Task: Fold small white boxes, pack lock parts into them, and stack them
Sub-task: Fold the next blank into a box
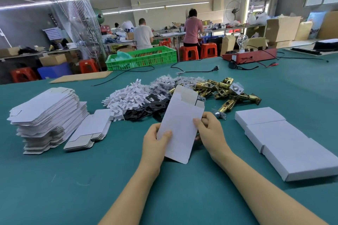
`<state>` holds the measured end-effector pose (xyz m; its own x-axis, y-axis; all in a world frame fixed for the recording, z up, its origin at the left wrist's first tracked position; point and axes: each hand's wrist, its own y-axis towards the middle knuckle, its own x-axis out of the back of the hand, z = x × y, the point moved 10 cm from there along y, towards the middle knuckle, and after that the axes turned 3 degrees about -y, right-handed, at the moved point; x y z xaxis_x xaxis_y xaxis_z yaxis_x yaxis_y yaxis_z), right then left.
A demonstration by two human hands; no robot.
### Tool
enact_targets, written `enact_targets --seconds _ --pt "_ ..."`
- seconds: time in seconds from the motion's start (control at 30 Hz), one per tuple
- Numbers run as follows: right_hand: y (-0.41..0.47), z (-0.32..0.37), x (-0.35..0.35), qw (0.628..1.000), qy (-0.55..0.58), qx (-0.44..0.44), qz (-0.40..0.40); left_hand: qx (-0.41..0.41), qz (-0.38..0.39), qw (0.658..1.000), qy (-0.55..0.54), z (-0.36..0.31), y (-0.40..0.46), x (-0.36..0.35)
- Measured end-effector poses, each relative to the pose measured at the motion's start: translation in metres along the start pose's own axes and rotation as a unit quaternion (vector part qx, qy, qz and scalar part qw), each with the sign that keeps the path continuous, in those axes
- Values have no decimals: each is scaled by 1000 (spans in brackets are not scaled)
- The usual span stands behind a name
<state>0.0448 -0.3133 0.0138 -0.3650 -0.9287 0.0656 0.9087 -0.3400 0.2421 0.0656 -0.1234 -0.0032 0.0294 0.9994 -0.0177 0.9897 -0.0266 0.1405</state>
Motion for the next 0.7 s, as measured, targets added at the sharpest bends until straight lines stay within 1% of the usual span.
enact_targets --seconds 0.07,0.13,0.17,0.23,0.27,0.33,0.4,0.43,0.5,0.57,0.7 --pt "0 2 3 1000 -20 12 -19 -15 -20 1000 7 -5 -1 0" --pt "-1 9 6 995 -70 48 -42 -35 -42 998 4 -10 -1 3" --pt "-4 16 7 988 -116 81 -61 -55 -55 997 9 -15 -2 6" --pt "-14 37 8 954 -221 166 -113 -126 -89 987 44 -31 -8 13" --pt "-20 48 6 933 -260 210 -133 -180 -110 974 76 -44 -13 17" --pt "-32 66 4 904 -285 275 -159 -294 -145 933 148 -73 -25 21" --pt "-40 79 4 891 -275 316 -175 -378 -138 892 208 -90 -33 15" --pt "-43 83 4 887 -268 330 -180 -401 -127 878 227 -93 -36 12" --pt "-46 87 6 892 -247 332 -182 -402 -119 877 235 -93 -36 10" --pt "-45 85 7 903 -229 318 -174 -385 -125 887 221 -89 -34 13" --pt "-39 75 4 930 -206 278 -122 -365 -109 898 220 -83 -31 10"
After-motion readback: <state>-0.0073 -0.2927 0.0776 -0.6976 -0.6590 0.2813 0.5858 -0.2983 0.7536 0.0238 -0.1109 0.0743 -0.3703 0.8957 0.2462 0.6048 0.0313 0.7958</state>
